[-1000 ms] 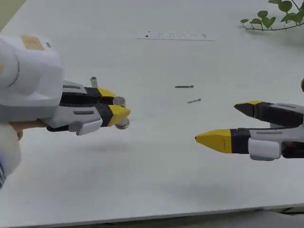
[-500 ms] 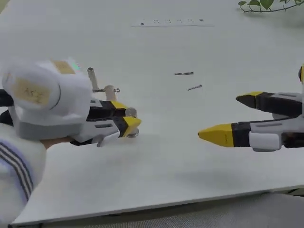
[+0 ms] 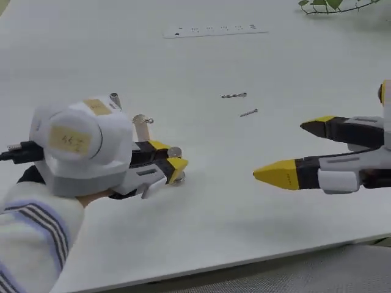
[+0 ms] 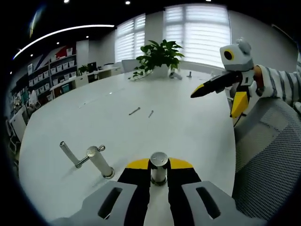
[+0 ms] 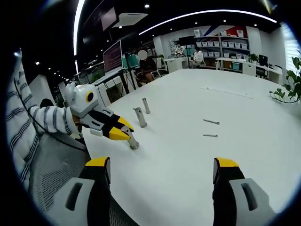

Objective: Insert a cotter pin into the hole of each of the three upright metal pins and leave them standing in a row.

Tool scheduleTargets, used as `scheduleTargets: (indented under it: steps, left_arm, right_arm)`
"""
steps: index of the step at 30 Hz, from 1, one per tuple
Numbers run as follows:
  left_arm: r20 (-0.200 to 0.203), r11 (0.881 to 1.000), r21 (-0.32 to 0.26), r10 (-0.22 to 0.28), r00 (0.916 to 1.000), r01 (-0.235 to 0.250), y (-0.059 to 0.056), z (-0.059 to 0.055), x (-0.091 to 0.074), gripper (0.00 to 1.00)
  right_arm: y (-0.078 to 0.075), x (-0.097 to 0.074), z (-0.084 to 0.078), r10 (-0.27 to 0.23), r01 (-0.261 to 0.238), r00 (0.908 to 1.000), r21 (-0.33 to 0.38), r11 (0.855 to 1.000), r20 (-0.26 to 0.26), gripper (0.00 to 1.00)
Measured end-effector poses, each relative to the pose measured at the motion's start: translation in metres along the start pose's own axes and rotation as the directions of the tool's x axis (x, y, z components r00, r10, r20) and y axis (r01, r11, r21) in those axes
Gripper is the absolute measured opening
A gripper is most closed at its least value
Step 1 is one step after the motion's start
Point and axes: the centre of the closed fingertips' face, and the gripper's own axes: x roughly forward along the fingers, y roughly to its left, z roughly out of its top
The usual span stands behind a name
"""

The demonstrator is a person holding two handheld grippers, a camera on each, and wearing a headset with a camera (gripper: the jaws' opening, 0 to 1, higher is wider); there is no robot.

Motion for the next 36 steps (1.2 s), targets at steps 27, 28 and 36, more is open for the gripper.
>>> scheduleTargets:
  steps: [27,28,36]
  left_arm:
    - [0.102,1.000,-0.023,-0.005,0.9947,0.008,0.005,0.021,-0.015,0.14]
    - [0.112,1.000,-0.029,-0.006,0.9937,0.009,0.005,0.025,-0.019,0.15]
    - [0.149,0.997,-0.066,-0.034,0.9883,0.045,0.006,0.038,-0.045,0.49]
  right_arm:
    - [-0.015,-0.008,0.005,-0.042,0.042,0.9991,-0.021,0.999,-0.007,0.83]
    - [-0.018,-0.009,0.006,-0.047,0.047,0.9989,-0.018,0.999,-0.005,0.83]
    - [-0.035,-0.015,0.019,-0.041,0.041,0.9991,-0.036,0.999,-0.007,0.74]
